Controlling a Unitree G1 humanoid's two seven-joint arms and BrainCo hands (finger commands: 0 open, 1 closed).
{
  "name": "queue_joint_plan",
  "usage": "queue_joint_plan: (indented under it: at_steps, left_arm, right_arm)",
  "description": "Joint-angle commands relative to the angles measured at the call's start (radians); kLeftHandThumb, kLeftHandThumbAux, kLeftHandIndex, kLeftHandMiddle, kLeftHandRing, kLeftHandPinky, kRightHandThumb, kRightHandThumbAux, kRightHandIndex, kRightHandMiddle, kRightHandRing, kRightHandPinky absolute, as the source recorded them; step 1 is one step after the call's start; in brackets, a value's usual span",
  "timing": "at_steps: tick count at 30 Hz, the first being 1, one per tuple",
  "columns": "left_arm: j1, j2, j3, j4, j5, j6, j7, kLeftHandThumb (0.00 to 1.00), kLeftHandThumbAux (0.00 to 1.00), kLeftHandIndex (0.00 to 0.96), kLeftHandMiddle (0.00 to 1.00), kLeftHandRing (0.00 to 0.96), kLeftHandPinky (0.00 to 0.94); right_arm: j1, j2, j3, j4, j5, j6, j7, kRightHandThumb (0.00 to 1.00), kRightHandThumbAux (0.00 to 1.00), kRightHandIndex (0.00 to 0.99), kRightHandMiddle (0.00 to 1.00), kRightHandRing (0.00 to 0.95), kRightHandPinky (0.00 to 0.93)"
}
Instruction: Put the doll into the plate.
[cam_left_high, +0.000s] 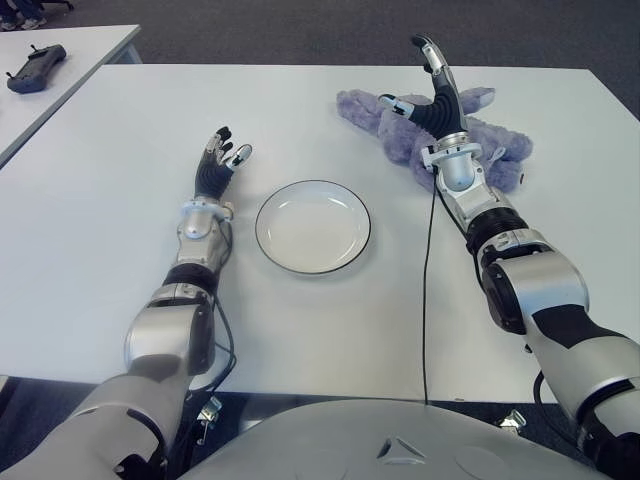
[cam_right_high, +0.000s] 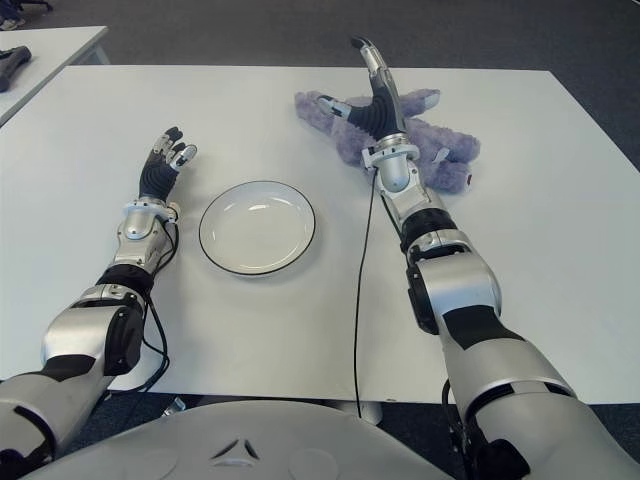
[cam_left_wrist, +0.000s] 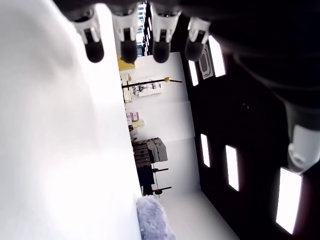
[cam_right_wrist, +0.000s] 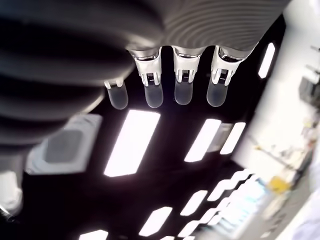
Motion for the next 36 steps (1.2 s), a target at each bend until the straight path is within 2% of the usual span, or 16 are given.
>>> queue_joint_plan:
  at_steps: [1, 6, 14, 23, 26, 36]
  left_arm:
    - [0.263, -0.132, -0.042, 0.178, 0.050, 0.063, 0.036, 0.000, 0.489, 0.000, 0.000, 0.000, 0.000]
    - [0.263, -0.130, -0.043, 0.178, 0.052, 0.064, 0.040, 0.000, 0.490, 0.000, 0.000, 0.000, 0.000]
    - [0.264, -0.131, -0.045, 0.178, 0.057, 0.061, 0.048, 0.000, 0.486, 0.000, 0.006, 0.000, 0.000]
    - [0.264, -0.131, -0.044, 0.178, 0.059, 0.056, 0.048, 0.000, 0.487, 0.000, 0.007, 0.000, 0.000]
    - [0.264, -0.132, -0.044, 0.178, 0.060, 0.056, 0.053, 0.000, 0.486, 0.000, 0.008, 0.000, 0.000]
    - [0.263, -0.130, -0.052, 0.179, 0.075, 0.060, 0.069, 0.000, 0.479, 0.000, 0.012, 0.000, 0.000]
  right_arm:
    - [-0.040, -0.039, 0.075, 0.074, -0.094, 0.169, -0.058, 0.088, 0.509, 0.023, 0.000, 0.000, 0.000]
    - [-0.041, -0.043, 0.111, 0.086, -0.129, 0.225, -0.090, 0.088, 0.491, 0.000, 0.000, 0.000, 0.000]
    - [-0.048, -0.074, 0.185, 0.133, -0.203, 0.366, -0.111, 0.093, 0.423, 0.000, 0.000, 0.000, 0.000]
    - [-0.063, -0.087, 0.242, 0.147, -0.246, 0.451, -0.120, 0.114, 0.390, 0.000, 0.000, 0.000, 0.000]
    - [-0.069, -0.093, 0.259, 0.153, -0.259, 0.489, -0.095, 0.089, 0.347, 0.000, 0.000, 0.000, 0.000]
    - [-0.083, -0.098, 0.270, 0.163, -0.254, 0.575, 0.012, 0.030, 0.312, 0.000, 0.000, 0.000, 0.000]
